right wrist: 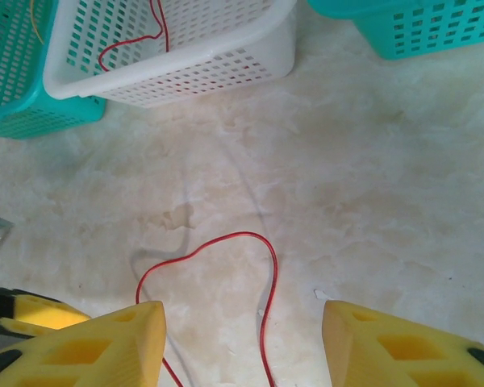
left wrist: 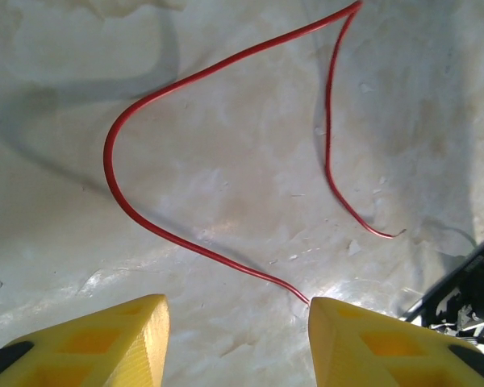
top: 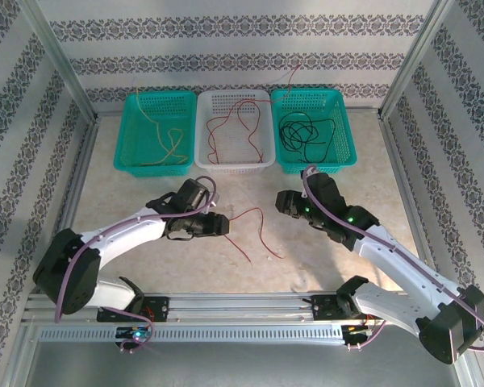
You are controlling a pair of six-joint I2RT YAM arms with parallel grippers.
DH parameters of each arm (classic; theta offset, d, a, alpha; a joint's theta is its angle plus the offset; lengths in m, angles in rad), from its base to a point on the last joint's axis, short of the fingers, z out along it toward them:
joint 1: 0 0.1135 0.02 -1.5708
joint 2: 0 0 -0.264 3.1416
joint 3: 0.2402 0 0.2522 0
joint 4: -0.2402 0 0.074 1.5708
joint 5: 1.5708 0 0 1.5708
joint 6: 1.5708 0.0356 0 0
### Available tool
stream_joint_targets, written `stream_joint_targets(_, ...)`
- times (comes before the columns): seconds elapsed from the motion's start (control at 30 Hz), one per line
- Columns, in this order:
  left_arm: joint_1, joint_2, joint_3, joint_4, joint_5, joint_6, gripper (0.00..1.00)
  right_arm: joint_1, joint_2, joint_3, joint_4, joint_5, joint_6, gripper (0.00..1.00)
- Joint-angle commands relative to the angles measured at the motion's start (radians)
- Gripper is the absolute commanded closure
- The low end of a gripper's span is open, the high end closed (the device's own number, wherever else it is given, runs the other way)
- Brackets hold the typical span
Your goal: Untangle the cables
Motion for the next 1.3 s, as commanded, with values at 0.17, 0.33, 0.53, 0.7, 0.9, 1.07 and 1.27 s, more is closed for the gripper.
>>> stream_joint_targets(0.17, -0.038, 0.091, 0.034, 0.051, -0.044, -0.085, 0.53, 0.006, 0.028, 0.016, 0.048, -0.017, 0.015, 0.46)
stream_joint_targets(0.33, -0.047, 0.139, 0.063, 0.019, -0.069, -0.069, 0.54, 0.007, 0.017, 0.001, 0.050, -0.022, 0.022, 0.45)
stream_joint_targets(0.53, -0.061, 0.203, 0.086, 0.024, -0.082, -0.071, 0.56, 0.007, 0.007, -0.004, 0.047, -0.026, 0.029, 0.45)
stream_joint_targets(0.7, -0.078, 0.207, 0.120, -0.051, -0.126, -0.040, 0.57, 0.009, 0.013, 0.014, 0.040, -0.028, 0.024, 0.45)
stream_joint_targets(0.9, -0.088, 0.199, 0.116, -0.098, -0.163, -0.028, 0.56, 0.009, 0.040, 0.023, 0.055, -0.034, 0.029, 0.45)
stream_joint_targets(1.07, -0.097, 0.204, 0.121, -0.123, -0.193, -0.016, 0.54, 0.018, 0.051, 0.033, 0.056, -0.031, 0.028, 0.45)
stream_joint_targets(1.27, -0.097, 0.248, 0.137, -0.069, -0.187, -0.028, 0.54, 0.024, 0.048, 0.033, 0.051, -0.031, 0.029, 0.45)
